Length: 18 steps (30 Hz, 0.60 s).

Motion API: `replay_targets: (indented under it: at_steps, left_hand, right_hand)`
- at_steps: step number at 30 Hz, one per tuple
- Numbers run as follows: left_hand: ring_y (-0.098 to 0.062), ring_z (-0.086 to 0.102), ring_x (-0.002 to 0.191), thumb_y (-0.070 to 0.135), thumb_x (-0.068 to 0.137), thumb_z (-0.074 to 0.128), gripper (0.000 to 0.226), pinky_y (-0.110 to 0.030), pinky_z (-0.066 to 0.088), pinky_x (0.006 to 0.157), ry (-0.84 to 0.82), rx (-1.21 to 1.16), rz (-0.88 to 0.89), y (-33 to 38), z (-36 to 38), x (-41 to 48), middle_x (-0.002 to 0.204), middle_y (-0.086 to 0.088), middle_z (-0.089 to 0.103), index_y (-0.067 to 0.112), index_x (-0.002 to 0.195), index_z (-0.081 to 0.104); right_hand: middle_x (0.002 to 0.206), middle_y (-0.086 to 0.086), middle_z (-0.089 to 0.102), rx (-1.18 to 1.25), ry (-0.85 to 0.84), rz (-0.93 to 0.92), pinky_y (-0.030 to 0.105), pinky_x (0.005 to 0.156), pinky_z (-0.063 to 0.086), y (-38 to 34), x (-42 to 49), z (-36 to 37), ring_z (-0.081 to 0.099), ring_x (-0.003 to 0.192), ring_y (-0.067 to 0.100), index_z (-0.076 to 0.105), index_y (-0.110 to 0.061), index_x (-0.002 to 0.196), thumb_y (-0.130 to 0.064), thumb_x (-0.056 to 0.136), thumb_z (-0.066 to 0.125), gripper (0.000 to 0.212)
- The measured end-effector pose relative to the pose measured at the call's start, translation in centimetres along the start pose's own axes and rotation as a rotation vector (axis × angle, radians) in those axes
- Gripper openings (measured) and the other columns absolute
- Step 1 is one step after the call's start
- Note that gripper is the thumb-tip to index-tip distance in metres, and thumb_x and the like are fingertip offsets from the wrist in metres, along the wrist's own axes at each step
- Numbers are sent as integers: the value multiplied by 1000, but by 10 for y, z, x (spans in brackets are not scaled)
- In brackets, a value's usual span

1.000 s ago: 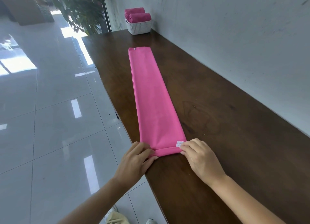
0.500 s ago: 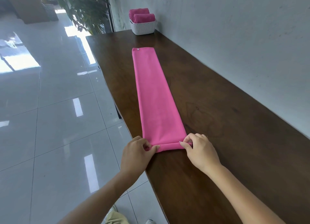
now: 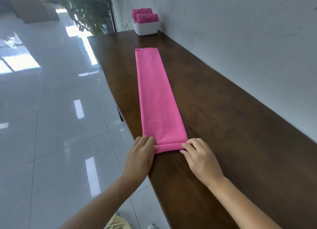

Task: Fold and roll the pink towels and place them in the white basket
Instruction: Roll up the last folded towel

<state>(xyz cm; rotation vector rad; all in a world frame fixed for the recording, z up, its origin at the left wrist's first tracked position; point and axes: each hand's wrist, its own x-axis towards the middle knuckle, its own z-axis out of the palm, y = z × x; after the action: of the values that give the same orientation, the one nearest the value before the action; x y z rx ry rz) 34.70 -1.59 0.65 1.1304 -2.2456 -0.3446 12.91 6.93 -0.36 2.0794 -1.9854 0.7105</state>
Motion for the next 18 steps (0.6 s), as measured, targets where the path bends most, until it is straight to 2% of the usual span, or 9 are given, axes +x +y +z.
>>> replay_targets:
  at_steps: [3,7,11,15,18]
  left_hand:
    - [-19,48,73,22,104,47,22,-40,51,60,48,58,106,-9,8,-5,85,2,56,14,86,58]
    - [-13,52,77,29,101,57,19,-28,52,68,77,59,134,-17,8,-6,88,5,61,16,90,65]
    - [-12,53,85,45,95,64,28,-23,49,74,21,70,156,-27,9,-7,94,7,62,17,97,68]
    - [-12,54,88,47,96,62,27,-26,52,76,-14,35,6,-23,9,-2,97,9,63,21,100,68]
    - [-8,51,91,50,94,63,26,-22,47,78,-62,-51,-142,-16,2,3,97,14,60,25,102,65]
  right_hand:
    - [106,1,66,-4,-21,5,27,90,56,2,5,1,62,100,15,75,-13,109,-24,88,75,24]
    - [103,-1,66,59,-22,74,30,89,57,2,15,5,61,100,16,75,-12,105,-22,85,79,23]
    - [107,-4,64,182,-67,200,24,91,49,2,24,9,57,103,12,71,-14,106,-27,92,71,19]
    - [103,-8,62,189,-105,231,24,88,47,0,28,10,54,99,10,66,-18,103,-32,95,66,16]
    - [101,-11,59,180,-123,250,25,87,47,0,29,8,51,97,9,63,-20,101,-33,96,65,14]
